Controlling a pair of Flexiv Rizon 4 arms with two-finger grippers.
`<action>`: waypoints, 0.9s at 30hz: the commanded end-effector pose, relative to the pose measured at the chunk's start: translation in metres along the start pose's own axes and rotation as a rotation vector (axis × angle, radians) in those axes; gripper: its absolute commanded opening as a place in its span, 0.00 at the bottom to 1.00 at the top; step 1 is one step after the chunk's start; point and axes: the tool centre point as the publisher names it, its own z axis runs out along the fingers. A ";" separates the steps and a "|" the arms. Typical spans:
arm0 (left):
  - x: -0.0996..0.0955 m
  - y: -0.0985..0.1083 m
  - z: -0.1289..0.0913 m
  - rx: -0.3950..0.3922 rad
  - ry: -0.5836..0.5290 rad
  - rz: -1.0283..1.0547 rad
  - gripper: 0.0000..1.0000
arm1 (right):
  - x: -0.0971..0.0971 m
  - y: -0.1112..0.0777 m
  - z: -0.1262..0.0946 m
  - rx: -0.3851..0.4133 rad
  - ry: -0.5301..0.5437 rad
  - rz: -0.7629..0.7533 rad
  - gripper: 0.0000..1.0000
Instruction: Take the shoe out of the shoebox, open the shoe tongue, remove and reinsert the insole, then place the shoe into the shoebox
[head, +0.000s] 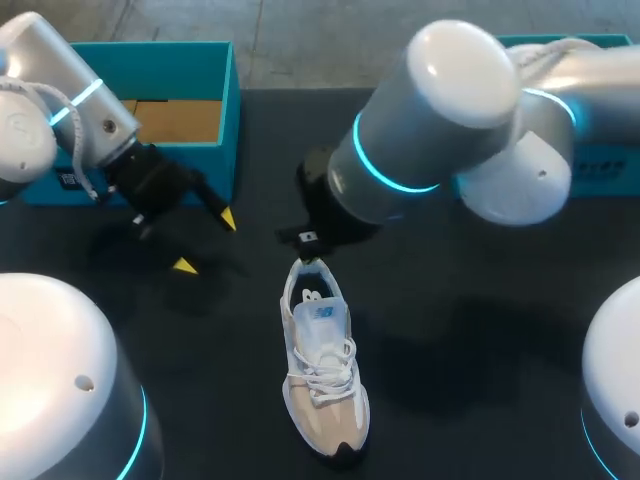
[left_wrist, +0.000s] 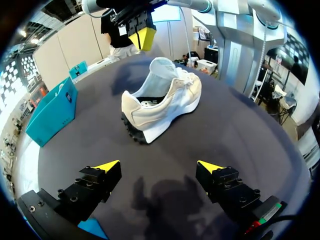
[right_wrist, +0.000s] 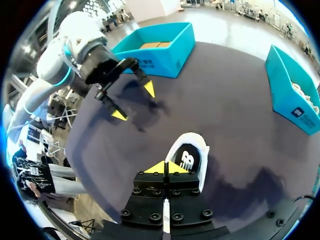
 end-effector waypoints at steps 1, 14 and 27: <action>0.008 0.001 -0.014 -0.001 0.005 0.005 1.00 | 0.010 0.001 0.016 0.001 -0.048 0.003 0.00; 0.022 0.008 -0.048 0.004 -0.049 -0.054 1.00 | 0.014 -0.005 0.032 0.073 -0.059 0.094 0.00; 0.022 0.008 -0.048 0.004 -0.049 -0.054 1.00 | 0.014 -0.005 0.032 0.073 -0.059 0.094 0.00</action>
